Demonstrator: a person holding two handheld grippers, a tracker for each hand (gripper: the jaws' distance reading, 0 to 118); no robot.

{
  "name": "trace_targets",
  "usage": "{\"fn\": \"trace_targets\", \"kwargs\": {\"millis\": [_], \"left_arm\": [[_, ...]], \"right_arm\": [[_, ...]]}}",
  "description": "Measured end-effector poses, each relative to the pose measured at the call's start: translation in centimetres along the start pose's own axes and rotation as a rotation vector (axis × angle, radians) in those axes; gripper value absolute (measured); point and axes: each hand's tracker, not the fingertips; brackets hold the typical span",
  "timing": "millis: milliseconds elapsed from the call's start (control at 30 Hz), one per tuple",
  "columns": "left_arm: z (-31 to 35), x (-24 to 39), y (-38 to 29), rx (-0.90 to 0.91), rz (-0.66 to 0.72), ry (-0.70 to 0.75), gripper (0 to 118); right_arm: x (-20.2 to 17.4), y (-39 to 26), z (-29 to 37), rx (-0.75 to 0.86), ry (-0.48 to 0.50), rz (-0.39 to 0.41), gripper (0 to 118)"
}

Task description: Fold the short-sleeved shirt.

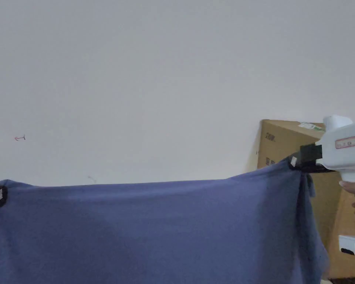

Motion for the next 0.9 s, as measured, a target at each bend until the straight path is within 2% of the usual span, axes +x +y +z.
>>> {"fn": "trace_targets", "kwargs": {"millis": [67, 200, 367, 533, 700, 800, 900], "left_arm": [[0.1, 0.4, 2.3, 0.027, -0.004, 0.017, 1], [-0.5, 2.0, 5.8, 0.083, -0.002, 0.057, 1], [-3.0, 2.4, 9.6, 0.141, 0.003, 0.100, 1], [-5.9, 2.2, 12.4, 0.207, 0.029, 0.117, 1], [-8.7, 1.8, 13.7, 0.233, 0.051, 0.129, 1], [-10.6, 1.5, 12.6, 0.224, 0.053, 0.139, 1], [-13.3, 0.7, 9.4, 0.127, 0.060, 0.133, 1]], "right_arm": [[-0.6, 3.0, -0.5, 0.042, -0.012, 0.026, 0], [-1.6, 8.1, -1.8, 0.111, -0.028, 0.018, 0], [-3.7, 13.3, -4.4, 0.191, -0.088, 0.087, 0], [-5.5, 15.8, -6.5, 0.230, -0.138, 0.137, 0], [-5.9, 15.0, -9.2, 0.241, -0.175, 0.165, 0], [-4.8, 12.0, -11.5, 0.216, -0.169, 0.124, 0], [-2.8, 6.8, -15.0, 0.122, -0.169, 0.071, 0]]}}
